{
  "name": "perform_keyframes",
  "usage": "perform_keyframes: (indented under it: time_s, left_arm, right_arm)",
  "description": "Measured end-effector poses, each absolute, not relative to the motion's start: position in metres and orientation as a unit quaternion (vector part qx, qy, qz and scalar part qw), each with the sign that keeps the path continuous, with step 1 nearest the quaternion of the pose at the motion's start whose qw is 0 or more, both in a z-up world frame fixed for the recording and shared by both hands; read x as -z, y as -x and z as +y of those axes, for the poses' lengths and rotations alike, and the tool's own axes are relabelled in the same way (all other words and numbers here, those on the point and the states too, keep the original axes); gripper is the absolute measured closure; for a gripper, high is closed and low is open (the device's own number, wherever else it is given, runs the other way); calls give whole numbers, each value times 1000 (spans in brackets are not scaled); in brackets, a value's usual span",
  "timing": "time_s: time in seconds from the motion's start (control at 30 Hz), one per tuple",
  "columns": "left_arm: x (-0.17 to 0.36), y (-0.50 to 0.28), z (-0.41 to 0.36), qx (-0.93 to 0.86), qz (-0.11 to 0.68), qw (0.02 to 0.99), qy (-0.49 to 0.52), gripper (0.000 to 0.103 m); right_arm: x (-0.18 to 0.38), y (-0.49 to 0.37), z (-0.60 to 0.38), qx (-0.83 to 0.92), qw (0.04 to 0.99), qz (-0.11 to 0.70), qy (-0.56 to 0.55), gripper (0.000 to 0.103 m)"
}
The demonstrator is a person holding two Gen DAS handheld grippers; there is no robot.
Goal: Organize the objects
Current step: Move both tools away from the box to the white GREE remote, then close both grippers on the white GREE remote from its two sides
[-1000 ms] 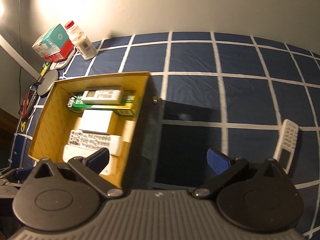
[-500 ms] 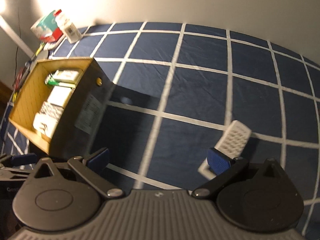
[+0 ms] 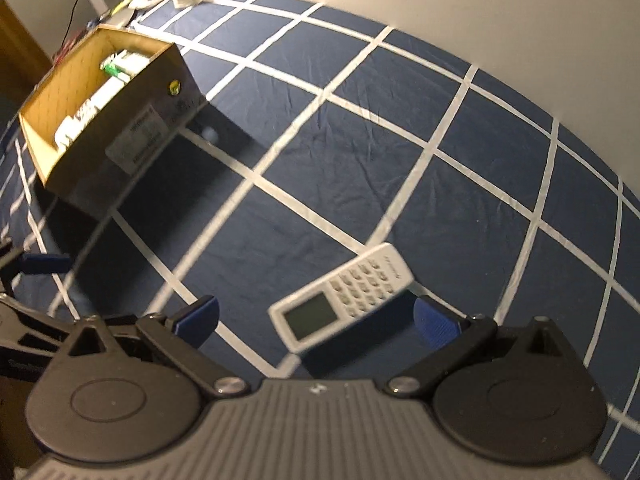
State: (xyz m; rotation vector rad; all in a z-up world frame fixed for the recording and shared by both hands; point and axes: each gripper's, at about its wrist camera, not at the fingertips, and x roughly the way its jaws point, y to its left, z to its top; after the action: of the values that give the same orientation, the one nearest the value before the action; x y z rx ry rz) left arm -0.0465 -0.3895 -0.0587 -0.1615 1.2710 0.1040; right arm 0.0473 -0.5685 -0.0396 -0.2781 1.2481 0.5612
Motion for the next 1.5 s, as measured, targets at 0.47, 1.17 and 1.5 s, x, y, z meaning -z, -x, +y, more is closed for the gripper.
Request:
perform_keyframes:
  time_s: [0.47,1.17,1.5]
  left_arm:
    - [92,19,-422,-71,616,778,98,0]
    - [138,-23,-453,-78,658,743,91,0]
    - [139,-23,-453,-72,658,744,92,0]
  right_arm:
    - [87,-90,-574,-323,702,602,200,0]
    - [156,-146,-559,-377,628,641,228,13]
    - [154,-146,-563,-385,622,652,201,29]
